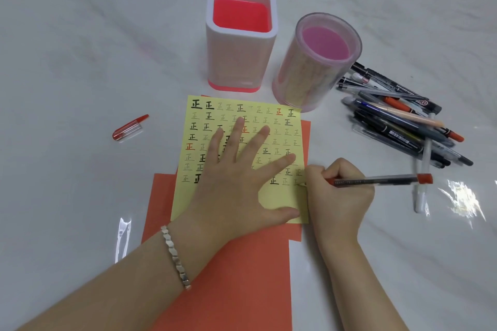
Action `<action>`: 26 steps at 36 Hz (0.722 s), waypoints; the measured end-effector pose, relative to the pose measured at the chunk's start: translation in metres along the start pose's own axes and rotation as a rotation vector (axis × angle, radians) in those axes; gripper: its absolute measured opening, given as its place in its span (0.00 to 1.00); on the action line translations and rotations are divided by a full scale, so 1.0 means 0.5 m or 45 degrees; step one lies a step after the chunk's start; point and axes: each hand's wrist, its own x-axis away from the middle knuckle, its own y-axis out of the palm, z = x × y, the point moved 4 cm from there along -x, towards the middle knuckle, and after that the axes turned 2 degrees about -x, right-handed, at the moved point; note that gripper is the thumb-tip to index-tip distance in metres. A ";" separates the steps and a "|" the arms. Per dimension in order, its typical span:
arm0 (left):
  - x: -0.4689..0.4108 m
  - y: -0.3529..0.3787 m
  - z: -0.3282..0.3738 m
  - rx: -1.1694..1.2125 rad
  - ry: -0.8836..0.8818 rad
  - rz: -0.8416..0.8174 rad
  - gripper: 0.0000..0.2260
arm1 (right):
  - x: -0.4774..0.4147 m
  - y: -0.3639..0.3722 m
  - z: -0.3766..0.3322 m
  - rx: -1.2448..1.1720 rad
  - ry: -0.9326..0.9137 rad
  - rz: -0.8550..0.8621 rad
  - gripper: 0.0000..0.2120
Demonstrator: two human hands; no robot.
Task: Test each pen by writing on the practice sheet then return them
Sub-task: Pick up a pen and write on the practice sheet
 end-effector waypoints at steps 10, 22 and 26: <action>0.000 0.002 -0.001 -0.018 0.024 -0.018 0.34 | -0.004 -0.015 -0.002 -0.121 0.006 0.108 0.15; 0.013 -0.069 -0.048 0.180 -0.088 0.142 0.24 | -0.002 -0.007 -0.016 -0.338 0.239 -0.151 0.18; 0.035 -0.128 -0.146 -0.023 -0.313 0.375 0.20 | 0.011 -0.003 -0.034 -0.291 0.143 -0.278 0.17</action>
